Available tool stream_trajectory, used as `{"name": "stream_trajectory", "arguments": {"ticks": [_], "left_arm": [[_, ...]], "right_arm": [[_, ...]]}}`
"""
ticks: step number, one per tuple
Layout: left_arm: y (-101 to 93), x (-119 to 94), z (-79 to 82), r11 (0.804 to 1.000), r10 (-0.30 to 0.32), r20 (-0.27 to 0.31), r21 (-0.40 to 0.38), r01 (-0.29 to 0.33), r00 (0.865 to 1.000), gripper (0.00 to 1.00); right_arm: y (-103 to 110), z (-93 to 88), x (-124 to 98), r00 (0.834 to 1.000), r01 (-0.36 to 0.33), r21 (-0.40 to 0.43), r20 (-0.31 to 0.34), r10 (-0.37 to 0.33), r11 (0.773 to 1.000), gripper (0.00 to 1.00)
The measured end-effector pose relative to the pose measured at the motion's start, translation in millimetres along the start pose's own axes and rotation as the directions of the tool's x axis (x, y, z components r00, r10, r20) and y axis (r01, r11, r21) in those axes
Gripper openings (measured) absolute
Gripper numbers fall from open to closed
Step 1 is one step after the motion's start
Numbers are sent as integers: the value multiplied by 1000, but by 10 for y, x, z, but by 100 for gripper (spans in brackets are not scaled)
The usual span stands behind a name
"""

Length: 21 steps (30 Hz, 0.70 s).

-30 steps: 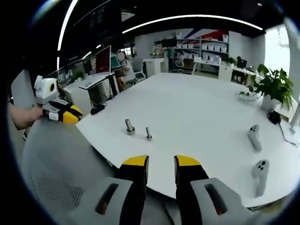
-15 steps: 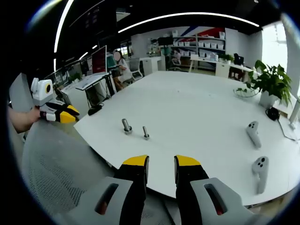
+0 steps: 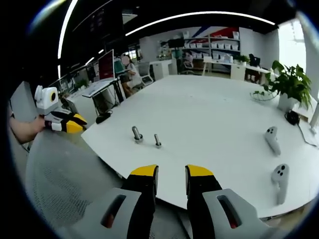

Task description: Place the washer onto the threaded stud by aligning its center hole with the stud, sliding it down to the base, and recovering from edge contact or off-axis alignment until the washer reaches the visible bottom stop.

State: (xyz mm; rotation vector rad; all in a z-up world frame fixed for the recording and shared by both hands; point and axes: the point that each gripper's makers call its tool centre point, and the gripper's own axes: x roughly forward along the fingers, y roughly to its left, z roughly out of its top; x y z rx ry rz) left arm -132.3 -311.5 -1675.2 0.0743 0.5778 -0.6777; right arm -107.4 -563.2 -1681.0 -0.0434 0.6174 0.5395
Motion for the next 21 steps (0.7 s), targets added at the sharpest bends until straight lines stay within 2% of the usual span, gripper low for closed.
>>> {"name": "stream_trajectory", "arguments": {"ticks": [7, 15, 21], "left_arm": [[27, -5, -34, 1000, 16, -15, -16, -16, 1000, 16], [71, 17, -133, 999, 40, -69, -30, -42, 997, 18], [102, 8, -138, 997, 57, -74, -41, -60, 996, 18]], "right_arm": [[-12, 34, -8, 1000, 1, 23, 26, -1, 1000, 24], [29, 3, 13, 999, -33, 40, 8, 32, 999, 24], [45, 2, 7, 999, -43, 53, 13, 42, 998, 24]]}}
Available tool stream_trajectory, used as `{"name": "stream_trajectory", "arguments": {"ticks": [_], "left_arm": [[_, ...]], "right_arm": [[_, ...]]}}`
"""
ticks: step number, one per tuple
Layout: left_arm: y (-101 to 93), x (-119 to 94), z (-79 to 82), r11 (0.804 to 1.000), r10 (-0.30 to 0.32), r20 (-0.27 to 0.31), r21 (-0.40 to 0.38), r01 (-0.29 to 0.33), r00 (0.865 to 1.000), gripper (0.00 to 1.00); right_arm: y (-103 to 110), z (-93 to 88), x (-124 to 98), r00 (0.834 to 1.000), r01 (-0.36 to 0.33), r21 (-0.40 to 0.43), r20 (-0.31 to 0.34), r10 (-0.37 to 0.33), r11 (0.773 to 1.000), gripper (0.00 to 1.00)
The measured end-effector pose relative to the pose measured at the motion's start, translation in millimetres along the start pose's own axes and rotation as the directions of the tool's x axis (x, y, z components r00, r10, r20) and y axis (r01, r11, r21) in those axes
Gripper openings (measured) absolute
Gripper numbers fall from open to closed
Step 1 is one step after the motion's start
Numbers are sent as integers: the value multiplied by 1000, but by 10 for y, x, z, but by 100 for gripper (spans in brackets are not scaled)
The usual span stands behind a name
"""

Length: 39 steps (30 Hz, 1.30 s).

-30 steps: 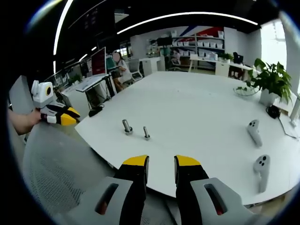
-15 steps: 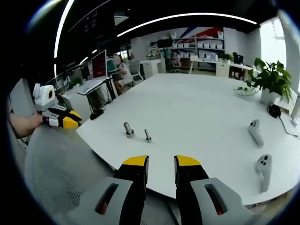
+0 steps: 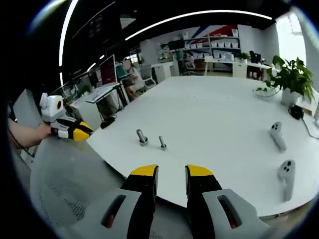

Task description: Place the washer onto the threaded stud by aligning its center hole with the stud, sliding it down to the base, and recovering from edge contact or off-axis alignment until the washer reaches the visible bottom stop.

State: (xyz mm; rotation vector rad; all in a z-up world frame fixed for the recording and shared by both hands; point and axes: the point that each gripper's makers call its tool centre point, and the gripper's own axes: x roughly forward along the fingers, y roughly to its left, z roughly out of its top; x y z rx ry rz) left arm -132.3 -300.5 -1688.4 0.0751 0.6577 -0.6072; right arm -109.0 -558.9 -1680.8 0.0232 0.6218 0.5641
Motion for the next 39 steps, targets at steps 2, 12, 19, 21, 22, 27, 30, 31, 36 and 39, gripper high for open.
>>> {"name": "stream_trajectory", "arguments": {"ticks": [2, 12, 19, 21, 22, 27, 30, 31, 36, 39], "left_arm": [[8, 3, -1, 1000, 4, -3, -1, -4, 1000, 19], [61, -74, 155, 999, 34, 91, -8, -34, 995, 19], [75, -68, 126, 999, 52, 75, -2, -52, 996, 20], [83, -84, 164, 999, 53, 92, -3, -53, 994, 20], [82, -94, 186, 999, 52, 105, -5, -51, 993, 20], [53, -64, 143, 999, 37, 82, 2, -37, 996, 20], [67, -81, 153, 999, 41, 97, -8, -40, 994, 20], [71, -81, 149, 999, 42, 96, -10, -41, 994, 20], [86, -79, 174, 999, 44, 107, -12, -43, 993, 20], [73, -78, 187, 999, 40, 112, -8, -40, 993, 20]], "right_arm": [[-14, 16, -8, 1000, 4, 6, 10, -4, 1000, 24], [8, 25, -25, 999, -11, 23, 31, 10, 1000, 24], [40, -20, 12, 1000, -26, 10, -3, 26, 1000, 24], [36, -14, 10, 1000, -26, 8, 0, 26, 1000, 24], [34, 2, 7, 1000, -24, 8, 8, 24, 1000, 24], [29, -58, 38, 999, -28, 16, -24, 28, 999, 24], [62, -54, 44, 999, -42, 2, -30, 42, 999, 24], [73, -62, 46, 998, -45, -1, -34, 45, 999, 24], [62, -69, 52, 998, -47, -2, -39, 47, 999, 24], [58, -60, 46, 998, -48, -2, -28, 48, 999, 24]]}}
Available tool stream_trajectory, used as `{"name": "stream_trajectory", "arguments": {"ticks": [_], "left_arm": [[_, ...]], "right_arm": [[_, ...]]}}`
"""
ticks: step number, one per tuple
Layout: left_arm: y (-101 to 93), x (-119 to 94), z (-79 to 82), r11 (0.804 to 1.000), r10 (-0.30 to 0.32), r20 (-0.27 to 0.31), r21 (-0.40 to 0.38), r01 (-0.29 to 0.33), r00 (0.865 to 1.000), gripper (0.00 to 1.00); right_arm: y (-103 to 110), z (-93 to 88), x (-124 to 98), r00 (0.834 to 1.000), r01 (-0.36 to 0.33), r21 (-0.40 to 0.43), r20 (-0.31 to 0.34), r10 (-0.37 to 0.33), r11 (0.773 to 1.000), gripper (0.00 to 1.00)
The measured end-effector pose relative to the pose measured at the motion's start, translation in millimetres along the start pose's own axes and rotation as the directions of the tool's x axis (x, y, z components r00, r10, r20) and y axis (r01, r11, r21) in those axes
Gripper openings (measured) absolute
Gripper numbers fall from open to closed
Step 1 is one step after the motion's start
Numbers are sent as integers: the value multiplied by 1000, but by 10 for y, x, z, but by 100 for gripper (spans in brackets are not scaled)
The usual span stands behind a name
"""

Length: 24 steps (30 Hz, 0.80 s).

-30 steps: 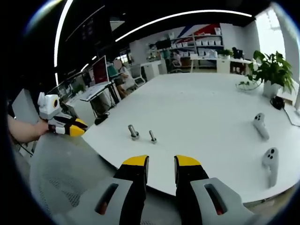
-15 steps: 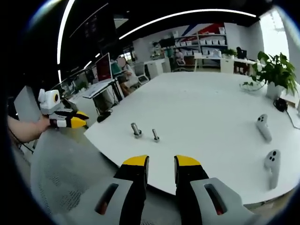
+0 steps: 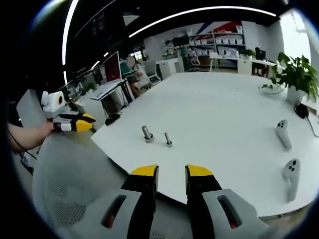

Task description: Place the washer onto the threaded stud by aligning its center hole with the stud, sliding it down to the base, and recovering from edge contact or off-axis alignment until the washer reaches the visible bottom stop.

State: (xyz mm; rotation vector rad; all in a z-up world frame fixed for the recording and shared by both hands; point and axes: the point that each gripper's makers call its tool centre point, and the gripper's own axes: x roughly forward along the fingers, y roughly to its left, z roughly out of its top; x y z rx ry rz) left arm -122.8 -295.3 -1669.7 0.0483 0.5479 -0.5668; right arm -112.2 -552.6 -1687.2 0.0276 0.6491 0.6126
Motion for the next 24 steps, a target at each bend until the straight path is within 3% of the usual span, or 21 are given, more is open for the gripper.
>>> {"name": "stream_trajectory", "arguments": {"ticks": [9, 12, 24], "left_arm": [[48, -23, 35, 999, 32, 24, -13, -32, 999, 19], [64, -19, 8, 999, 36, 10, -20, -36, 999, 19], [48, 7, -44, 999, 27, -23, -22, -27, 999, 20]], "right_arm": [[24, 42, -27, 1000, -9, -2, 26, 9, 1000, 24], [29, -9, -12, 1000, -14, 2, 2, 14, 1000, 24], [8, 42, -33, 1000, -5, 1, 26, 5, 1000, 24]]}}
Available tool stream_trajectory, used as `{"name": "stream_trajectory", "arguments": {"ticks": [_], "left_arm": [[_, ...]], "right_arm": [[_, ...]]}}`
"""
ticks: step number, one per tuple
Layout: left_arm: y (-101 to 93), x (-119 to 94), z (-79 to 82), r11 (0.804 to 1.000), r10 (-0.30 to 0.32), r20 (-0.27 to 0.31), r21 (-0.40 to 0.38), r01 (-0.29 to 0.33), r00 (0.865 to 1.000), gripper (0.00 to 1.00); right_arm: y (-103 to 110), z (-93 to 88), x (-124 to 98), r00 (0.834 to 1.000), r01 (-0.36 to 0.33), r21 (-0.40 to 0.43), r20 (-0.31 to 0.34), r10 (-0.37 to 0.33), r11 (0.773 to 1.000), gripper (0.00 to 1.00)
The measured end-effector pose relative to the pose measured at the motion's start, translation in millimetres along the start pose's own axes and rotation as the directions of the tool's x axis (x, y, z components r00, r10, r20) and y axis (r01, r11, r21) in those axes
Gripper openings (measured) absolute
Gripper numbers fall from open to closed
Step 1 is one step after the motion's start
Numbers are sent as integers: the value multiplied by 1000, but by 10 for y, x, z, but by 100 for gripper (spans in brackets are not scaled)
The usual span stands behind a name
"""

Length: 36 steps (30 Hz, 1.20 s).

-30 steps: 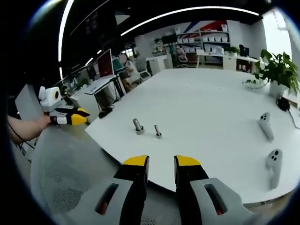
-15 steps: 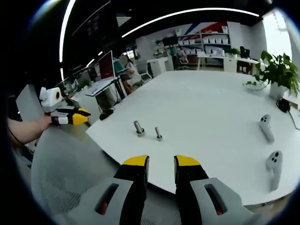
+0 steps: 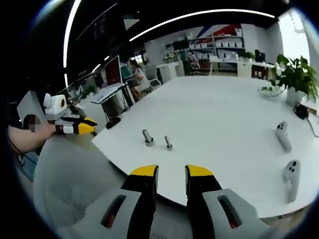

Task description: Place the washer onto the threaded stud by aligning its center hole with the stud, sliding it down to the base, and recovering from edge contact or off-axis alignment until the washer reaches the visible bottom stop.

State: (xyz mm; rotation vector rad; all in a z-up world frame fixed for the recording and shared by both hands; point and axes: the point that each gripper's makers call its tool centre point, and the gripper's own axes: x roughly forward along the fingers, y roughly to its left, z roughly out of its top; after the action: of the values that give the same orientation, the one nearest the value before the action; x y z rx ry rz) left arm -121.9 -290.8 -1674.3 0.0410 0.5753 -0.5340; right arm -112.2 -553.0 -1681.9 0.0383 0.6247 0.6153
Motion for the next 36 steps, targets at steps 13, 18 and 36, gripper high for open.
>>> {"name": "stream_trajectory", "arguments": {"ticks": [13, 18, 36], "left_arm": [[-19, 20, -106, 1000, 0, -61, -8, -1, 998, 20], [-24, 24, -124, 1000, -5, -69, 0, 5, 998, 20], [-8, 20, -132, 1000, 0, -69, 6, 1, 998, 21]], "right_arm": [[20, -4, -7, 1000, -13, 8, 3, 13, 1000, 24], [20, 7, -8, 1000, -13, 7, 8, 13, 1000, 24], [22, -53, 23, 999, -16, -4, -30, 16, 1000, 24]]}}
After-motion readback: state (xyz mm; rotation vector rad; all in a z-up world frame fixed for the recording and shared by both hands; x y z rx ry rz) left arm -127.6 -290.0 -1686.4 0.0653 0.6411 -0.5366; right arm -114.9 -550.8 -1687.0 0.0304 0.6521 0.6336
